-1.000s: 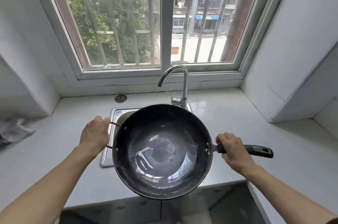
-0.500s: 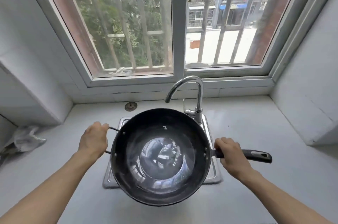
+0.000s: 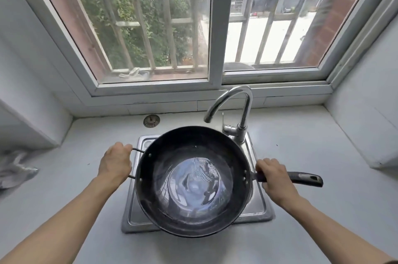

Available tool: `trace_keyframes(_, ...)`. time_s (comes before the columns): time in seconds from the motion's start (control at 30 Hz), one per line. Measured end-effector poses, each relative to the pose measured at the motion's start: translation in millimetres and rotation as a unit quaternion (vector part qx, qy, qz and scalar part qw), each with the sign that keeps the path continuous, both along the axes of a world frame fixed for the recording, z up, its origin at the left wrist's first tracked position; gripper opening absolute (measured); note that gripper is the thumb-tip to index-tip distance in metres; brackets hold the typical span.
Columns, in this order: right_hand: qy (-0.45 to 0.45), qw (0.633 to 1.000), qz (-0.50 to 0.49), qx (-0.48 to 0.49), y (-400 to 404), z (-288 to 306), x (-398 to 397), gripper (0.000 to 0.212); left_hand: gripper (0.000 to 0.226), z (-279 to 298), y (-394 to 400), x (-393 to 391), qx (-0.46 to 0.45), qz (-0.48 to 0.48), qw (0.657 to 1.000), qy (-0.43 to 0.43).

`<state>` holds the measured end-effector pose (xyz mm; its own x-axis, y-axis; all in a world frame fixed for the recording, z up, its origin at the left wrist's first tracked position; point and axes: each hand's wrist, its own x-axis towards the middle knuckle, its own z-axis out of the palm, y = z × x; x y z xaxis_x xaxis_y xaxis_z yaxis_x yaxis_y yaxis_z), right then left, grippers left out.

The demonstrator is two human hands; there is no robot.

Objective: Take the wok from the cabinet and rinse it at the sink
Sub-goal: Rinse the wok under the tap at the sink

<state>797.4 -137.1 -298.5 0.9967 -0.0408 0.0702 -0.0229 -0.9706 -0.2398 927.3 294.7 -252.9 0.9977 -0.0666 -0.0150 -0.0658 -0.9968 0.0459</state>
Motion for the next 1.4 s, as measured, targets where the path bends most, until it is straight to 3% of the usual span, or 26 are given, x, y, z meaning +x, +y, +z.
trace_keyframes(1.4, 0.069, 0.996, -0.047, 0.014, 16, -49, 19, 0.05, 0.006, -55, 6, 29, -0.003, -0.036, 0.999, 0.029)
